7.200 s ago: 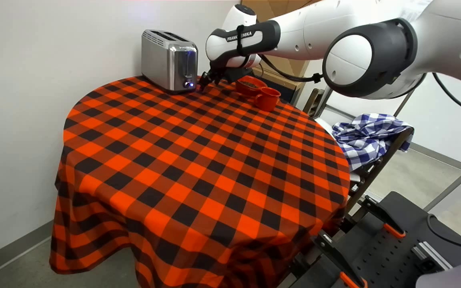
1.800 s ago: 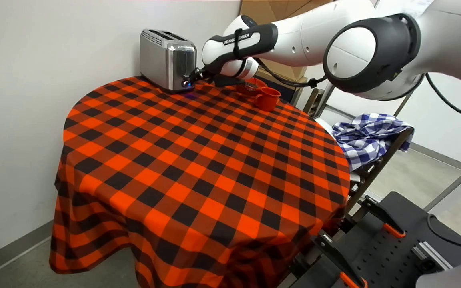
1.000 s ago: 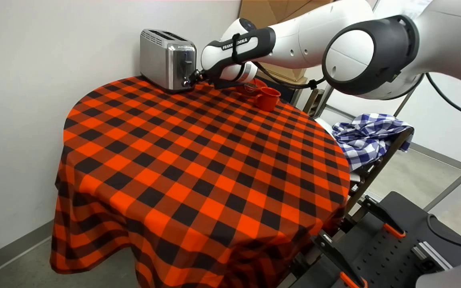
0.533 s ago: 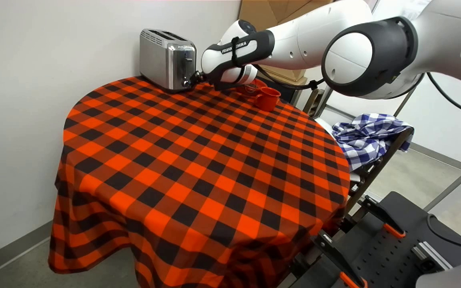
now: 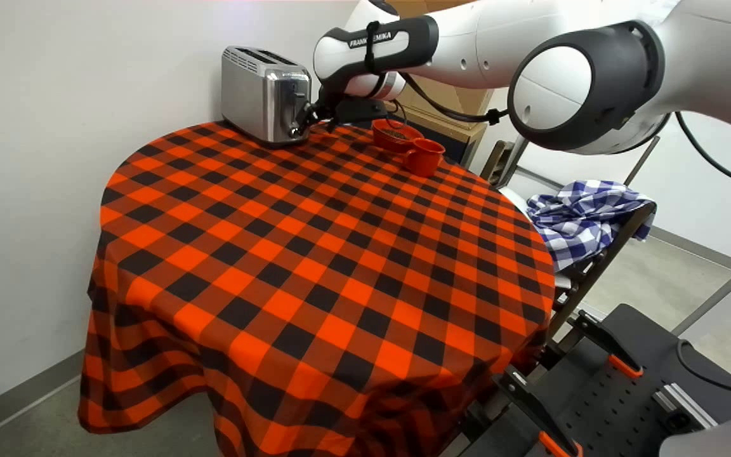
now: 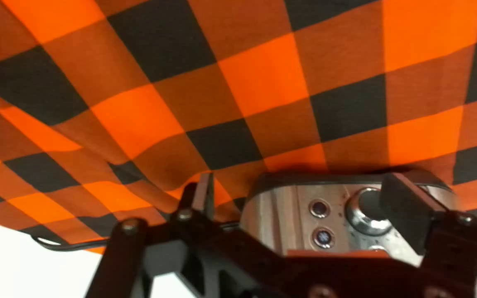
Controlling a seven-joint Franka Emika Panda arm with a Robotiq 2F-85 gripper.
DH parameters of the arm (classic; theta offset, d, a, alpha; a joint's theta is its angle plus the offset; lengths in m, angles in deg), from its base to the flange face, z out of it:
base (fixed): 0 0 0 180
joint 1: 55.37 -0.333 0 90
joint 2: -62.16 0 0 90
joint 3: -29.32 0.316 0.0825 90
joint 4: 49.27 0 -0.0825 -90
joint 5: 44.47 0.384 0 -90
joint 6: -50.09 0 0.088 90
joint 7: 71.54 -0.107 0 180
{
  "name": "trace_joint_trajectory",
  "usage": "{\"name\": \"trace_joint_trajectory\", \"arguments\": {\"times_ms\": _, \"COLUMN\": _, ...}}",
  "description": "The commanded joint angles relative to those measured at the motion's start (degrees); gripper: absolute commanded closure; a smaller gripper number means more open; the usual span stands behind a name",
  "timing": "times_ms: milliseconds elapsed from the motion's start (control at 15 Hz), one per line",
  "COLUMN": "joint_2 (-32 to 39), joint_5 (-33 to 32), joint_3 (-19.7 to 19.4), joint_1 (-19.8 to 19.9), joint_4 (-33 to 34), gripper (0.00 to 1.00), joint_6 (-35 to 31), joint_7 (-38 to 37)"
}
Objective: Turn off the toaster
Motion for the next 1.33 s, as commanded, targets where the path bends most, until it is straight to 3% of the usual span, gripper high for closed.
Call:
{"name": "trace_joint_trajectory", "arguments": {"times_ms": 0, "joint_2": -2.40, "joint_5": 0.58, "joint_3": 1.45, "joint_1": -1.93, "joint_4": 0.16, "gripper": 0.00, "joint_6": 5.78, "joint_7": 2.22}}
{"name": "trace_joint_trajectory", "arguments": {"times_ms": 333, "joint_2": -4.98, "joint_5": -0.15, "joint_3": 1.64, "joint_1": -6.13, "joint_4": 1.03, "gripper": 0.00, "joint_6": 9.56, "joint_7": 3.08}}
{"name": "trace_joint_trajectory", "arguments": {"times_ms": 600, "joint_2": -6.34, "joint_5": -1.03, "joint_3": 1.03, "joint_1": -8.25, "joint_4": 1.54, "gripper": 0.00, "joint_6": 8.83, "joint_7": 4.68}}
{"name": "trace_joint_trajectory", "arguments": {"times_ms": 1267, "joint_2": -6.33, "joint_5": -0.38, "joint_3": 1.20, "joint_1": -8.22, "joint_4": 1.02, "gripper": 0.00, "joint_6": 8.18, "joint_7": 3.81}}
